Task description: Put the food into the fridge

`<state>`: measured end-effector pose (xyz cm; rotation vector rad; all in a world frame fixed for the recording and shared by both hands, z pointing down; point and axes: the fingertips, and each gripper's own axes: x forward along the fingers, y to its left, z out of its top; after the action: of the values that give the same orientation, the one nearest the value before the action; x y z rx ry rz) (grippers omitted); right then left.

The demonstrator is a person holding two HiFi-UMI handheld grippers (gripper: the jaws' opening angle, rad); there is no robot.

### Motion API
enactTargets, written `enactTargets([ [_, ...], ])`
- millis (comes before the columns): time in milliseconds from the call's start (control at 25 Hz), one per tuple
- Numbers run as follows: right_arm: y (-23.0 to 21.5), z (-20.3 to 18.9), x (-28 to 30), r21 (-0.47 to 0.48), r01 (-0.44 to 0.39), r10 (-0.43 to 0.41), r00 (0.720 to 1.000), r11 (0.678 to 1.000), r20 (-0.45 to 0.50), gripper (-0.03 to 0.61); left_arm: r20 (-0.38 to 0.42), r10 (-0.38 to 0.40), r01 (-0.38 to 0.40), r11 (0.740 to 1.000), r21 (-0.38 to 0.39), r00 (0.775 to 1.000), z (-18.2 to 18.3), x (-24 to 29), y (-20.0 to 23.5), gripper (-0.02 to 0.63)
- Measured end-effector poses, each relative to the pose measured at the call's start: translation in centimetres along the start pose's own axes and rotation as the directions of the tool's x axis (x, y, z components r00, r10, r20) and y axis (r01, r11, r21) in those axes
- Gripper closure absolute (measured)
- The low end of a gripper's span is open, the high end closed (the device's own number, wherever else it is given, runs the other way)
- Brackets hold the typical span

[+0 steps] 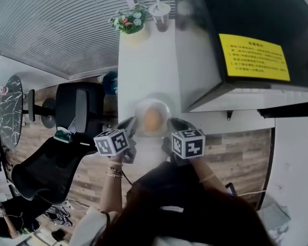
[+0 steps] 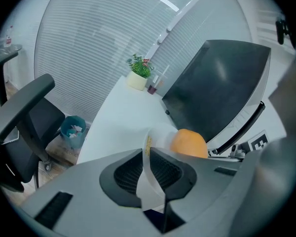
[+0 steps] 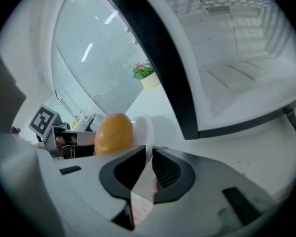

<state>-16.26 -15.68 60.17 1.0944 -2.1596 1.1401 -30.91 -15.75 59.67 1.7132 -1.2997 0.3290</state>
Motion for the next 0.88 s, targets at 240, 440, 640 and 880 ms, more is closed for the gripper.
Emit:
enactTargets([
  [240,0.4,0.9,-0.8,-0.028,-0.002,0.004,0.999,1.000,0.038,0.538,0.047,-0.016,0.016,1.000,-0.007,0.999,0.3,-0.8,-0.6,0.568],
  [440,1.0,1.6,-1.4,-0.061,-0.009,0.012,0.998,0.998,0.064,0.538,0.094,-0.028,0.028,1.000,-0.003,0.995,0.8,-2.0,-1.3,0.569],
  [640,1.6,1.7,-1.9,-0.072,-0.009,0.015,0.996,0.997,0.085,0.538,0.125,-0.025,0.026,1.000,-0.004,0.992,0.6,-3.0,-1.4,0.569],
  [880,2.3,1.6,-2.6,-0.080,-0.009,0.018,0.994,0.997,0.107,0.538,0.139,-0.029,0.030,1.000,-0.006,0.990,0.0,-4.1,-1.5,0.569],
])
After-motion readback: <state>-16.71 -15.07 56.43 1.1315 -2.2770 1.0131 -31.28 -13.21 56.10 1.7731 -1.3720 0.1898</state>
